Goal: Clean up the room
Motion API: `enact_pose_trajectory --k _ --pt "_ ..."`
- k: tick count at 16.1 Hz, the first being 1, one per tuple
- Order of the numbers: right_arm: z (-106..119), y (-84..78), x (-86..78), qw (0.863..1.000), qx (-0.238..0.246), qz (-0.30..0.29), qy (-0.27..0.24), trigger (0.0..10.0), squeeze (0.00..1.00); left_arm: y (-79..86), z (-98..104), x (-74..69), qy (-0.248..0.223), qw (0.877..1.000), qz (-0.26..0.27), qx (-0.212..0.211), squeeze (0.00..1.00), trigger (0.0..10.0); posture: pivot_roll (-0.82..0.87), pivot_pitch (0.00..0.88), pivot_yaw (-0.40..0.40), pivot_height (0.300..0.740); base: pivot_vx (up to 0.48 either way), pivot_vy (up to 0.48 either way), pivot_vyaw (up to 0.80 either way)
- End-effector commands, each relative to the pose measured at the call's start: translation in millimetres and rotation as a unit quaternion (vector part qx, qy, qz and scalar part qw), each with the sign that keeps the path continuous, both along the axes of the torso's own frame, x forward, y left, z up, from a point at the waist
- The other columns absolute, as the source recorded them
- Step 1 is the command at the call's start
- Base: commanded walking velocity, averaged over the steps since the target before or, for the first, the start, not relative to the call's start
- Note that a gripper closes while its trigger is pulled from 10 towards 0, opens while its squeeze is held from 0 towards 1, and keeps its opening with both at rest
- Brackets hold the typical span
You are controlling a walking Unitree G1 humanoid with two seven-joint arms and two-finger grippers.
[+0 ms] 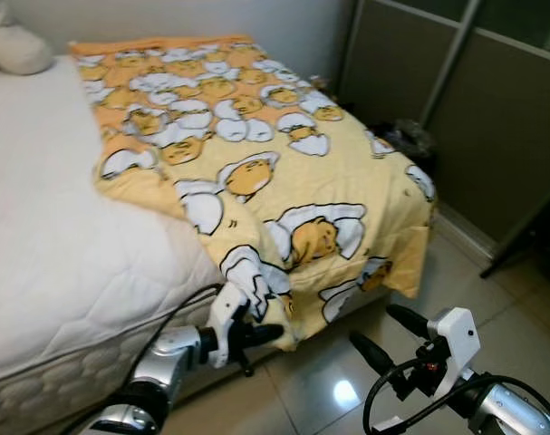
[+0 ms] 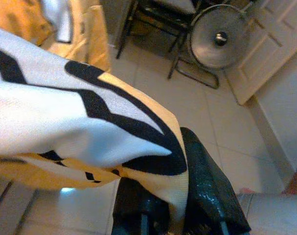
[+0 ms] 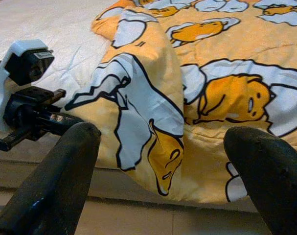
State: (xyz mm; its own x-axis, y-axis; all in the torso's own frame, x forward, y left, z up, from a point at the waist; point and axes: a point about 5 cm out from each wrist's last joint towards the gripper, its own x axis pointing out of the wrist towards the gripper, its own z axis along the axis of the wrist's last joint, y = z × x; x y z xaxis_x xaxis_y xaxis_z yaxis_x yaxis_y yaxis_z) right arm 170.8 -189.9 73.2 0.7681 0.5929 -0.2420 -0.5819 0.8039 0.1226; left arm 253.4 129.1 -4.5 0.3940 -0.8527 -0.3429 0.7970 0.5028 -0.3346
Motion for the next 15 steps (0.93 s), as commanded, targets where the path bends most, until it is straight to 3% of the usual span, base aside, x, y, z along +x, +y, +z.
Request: enact_pose_trajectory --k 1,6,12,15 --pt "1.7 -2.9 0.4 1.0 0.0 -0.006 0.001 10.0 0.0 1.6 2.3 3.6 -0.009 1.0 0.005 0.005 0.0 0.0 -0.21 0.0 -0.061 0.74 0.0 0.0 0.0" --pt "-3.0 -7.5 -1.8 1.0 -0.001 -0.01 0.007 10.0 0.0 5.2 2.6 5.7 -0.007 1.0 0.024 0.005 0.0 0.0 -0.21 0.0 -0.06 0.74 0.0 0.053 0.0" --pt "-8.1 -4.3 1.5 1.0 -0.001 -0.009 0.011 10.0 0.0 4.9 1.7 1.7 -0.002 1.0 0.006 -0.002 0.0 0.0 -0.21 0.002 -0.061 0.74 0.0 0.474 0.0" --pt "-19.7 -9.8 -0.2 1.0 -0.004 -0.011 0.023 10.0 0.0 7.6 -2.4 -4.5 0.004 1.0 -0.001 0.0 0.0 0.0 -0.21 0.004 -0.065 0.74 -0.328 0.355 0.0"
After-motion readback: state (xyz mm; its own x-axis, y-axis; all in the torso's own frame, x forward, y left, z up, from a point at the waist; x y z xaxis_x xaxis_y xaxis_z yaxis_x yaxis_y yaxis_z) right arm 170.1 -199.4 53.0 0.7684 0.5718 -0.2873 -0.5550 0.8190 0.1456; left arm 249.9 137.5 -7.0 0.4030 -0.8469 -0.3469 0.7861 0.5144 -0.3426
